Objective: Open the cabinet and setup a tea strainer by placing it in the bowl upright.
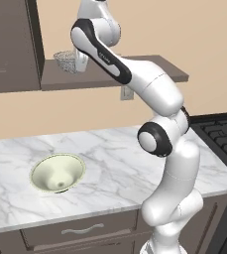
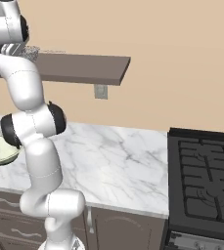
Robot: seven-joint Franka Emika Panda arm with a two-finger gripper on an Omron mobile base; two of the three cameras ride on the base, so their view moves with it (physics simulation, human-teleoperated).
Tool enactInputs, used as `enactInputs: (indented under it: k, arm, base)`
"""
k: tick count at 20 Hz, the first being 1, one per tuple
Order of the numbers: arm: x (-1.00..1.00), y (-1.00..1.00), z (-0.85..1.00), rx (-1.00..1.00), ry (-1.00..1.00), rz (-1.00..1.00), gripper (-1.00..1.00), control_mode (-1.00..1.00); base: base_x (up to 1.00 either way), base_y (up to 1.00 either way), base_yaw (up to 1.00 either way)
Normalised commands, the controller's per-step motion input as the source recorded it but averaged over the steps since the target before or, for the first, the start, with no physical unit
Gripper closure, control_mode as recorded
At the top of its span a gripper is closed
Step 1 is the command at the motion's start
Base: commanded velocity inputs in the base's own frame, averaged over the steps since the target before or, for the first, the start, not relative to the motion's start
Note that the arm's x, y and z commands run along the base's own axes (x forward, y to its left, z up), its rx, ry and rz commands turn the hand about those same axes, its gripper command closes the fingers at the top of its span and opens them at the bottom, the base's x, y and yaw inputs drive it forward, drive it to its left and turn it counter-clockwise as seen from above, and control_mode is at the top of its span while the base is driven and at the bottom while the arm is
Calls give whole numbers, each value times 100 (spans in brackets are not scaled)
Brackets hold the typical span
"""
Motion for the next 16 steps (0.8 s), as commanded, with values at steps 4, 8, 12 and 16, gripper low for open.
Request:
enactInputs:
  k: [4,8,12,16]
  arm:
    - [0,2,0,0,0,2,100,-100]
    - [0,0,0,0,-1,0,100,-100]
    - [-38,0,24,-2,-14,-3,100,-100]
    - [-95,-8,34,0,-23,-10,100,-100]
  base:
    - [0,0,0]
    - [0,0,0]
    - [0,0,0]
    - [0,0,0]
